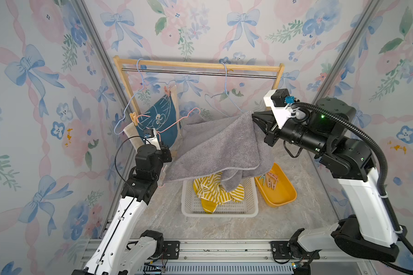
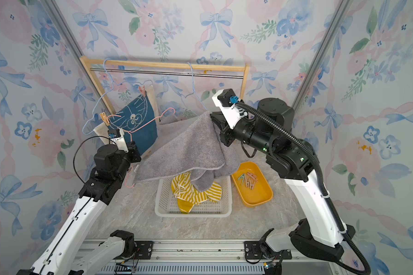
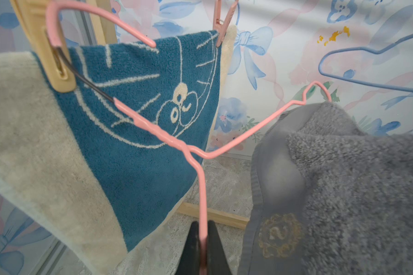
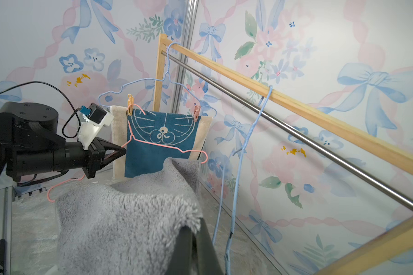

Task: Remove the clothespins securing towels to the hanger
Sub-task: Remove the towel from the hanger, then place the towel in the basket.

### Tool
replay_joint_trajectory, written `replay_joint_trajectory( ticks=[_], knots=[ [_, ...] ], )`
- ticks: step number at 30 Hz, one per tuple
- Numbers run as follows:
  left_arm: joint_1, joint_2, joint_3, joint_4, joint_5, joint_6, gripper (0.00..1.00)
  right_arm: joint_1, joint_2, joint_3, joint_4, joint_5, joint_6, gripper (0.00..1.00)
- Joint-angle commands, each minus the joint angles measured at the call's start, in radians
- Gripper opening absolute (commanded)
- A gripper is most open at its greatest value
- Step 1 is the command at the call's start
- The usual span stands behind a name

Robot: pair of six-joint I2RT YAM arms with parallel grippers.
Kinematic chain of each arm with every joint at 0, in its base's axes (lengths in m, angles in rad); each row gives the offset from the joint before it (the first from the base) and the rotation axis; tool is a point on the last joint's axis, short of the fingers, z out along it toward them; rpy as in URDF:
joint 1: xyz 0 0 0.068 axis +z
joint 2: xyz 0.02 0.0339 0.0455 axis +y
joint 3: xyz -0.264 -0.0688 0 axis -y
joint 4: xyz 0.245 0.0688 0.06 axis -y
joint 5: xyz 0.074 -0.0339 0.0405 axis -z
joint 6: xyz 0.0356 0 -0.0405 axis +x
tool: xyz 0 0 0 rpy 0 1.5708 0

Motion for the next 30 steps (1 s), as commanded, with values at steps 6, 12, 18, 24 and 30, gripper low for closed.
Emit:
replay_joint_trajectory(
  ticks=[6, 12, 18, 24, 30],
  knots=[
    [0.027, 0.004, -0.017, 0.031, -0.01, -0.025, 0.0, -0.065, 0.09, 0.264, -0.116, -0.07, 0.079, 0.0],
    [0.029, -0.008, -0.023, 0.041, 0.003, -0.028, 0.0, -0.113, 0.128, 0.359, -0.152, -0.125, 0.142, 0.0],
    [0.029, -0.032, -0.012, 0.066, 0.098, -0.038, 0.0, -0.118, 0.14, 0.361, -0.113, -0.22, 0.193, 0.0],
    [0.028, -0.043, -0.015, 0.084, 0.12, -0.04, 0.0, -0.099, 0.148, 0.332, -0.086, -0.276, 0.223, 0.0],
    [0.03, -0.052, -0.018, 0.093, 0.116, -0.04, 0.0, -0.005, 0.146, 0.193, -0.093, -0.243, 0.19, 0.0]
  ],
)
